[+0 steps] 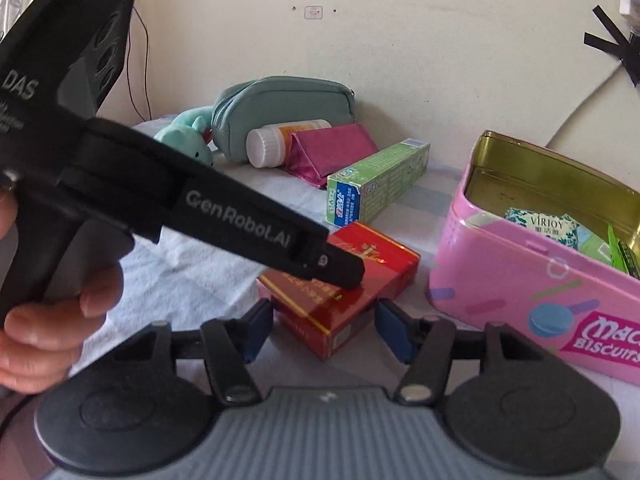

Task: Organize objects
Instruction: 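Grasp the red box with the left gripper and drop it into the tin, then move the left gripper to the toothpaste box and grasp it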

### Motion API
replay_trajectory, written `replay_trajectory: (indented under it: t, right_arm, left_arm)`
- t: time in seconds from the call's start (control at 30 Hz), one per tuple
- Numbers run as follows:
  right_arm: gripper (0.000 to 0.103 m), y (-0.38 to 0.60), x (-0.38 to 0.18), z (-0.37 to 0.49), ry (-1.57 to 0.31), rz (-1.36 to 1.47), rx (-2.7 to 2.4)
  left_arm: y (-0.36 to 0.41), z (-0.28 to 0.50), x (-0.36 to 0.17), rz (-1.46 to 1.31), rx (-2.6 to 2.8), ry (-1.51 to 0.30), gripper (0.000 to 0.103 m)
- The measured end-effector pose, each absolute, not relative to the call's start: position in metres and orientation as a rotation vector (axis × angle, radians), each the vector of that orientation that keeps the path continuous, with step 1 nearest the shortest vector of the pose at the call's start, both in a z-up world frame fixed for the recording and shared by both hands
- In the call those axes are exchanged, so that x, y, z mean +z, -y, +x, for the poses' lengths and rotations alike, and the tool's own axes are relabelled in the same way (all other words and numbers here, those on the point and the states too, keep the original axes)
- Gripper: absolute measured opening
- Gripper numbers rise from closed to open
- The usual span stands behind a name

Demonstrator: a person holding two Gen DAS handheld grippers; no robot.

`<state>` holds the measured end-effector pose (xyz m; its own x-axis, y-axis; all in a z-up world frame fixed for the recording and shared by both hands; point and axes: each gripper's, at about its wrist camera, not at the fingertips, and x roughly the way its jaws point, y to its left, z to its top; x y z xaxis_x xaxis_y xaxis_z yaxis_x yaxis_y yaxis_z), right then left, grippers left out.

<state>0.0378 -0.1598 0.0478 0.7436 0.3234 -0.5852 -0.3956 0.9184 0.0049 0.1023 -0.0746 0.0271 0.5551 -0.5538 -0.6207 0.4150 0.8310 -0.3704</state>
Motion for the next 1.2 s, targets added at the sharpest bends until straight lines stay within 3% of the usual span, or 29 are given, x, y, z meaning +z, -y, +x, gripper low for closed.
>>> replay_trajectory:
  t: [0.27, 0.7, 0.8, 0.97, 1.2]
  right_arm:
    - [0.055, 0.171, 0.096, 0.007, -0.304, -0.231, 0.319]
    - [0.055, 0.265, 0.084, 0.094, -0.383, -0.024, 0.124]
    - [0.062, 0.264, 0.076, 0.096, -0.360, -0.019, 0.061]
    - [0.062, 0.262, 0.076, 0.086, -0.343, 0.014, 0.061]
    - [0.061, 0.250, 0.096, 0.057, -0.244, 0.048, 0.113]
  left_arm:
    - [0.086, 0.084, 0.096, -0.178, -0.644, -0.568, 0.044]
    - [0.205, 0.165, 0.081, -0.057, -0.656, -0.609, 0.045]
    - [0.213, 0.170, 0.076, -0.029, -0.609, -0.607, 0.051]
    - [0.198, 0.161, 0.080, -0.049, -0.577, -0.572, 0.052]
    - [0.101, 0.136, 0.084, -0.125, -0.459, -0.488, 0.053]
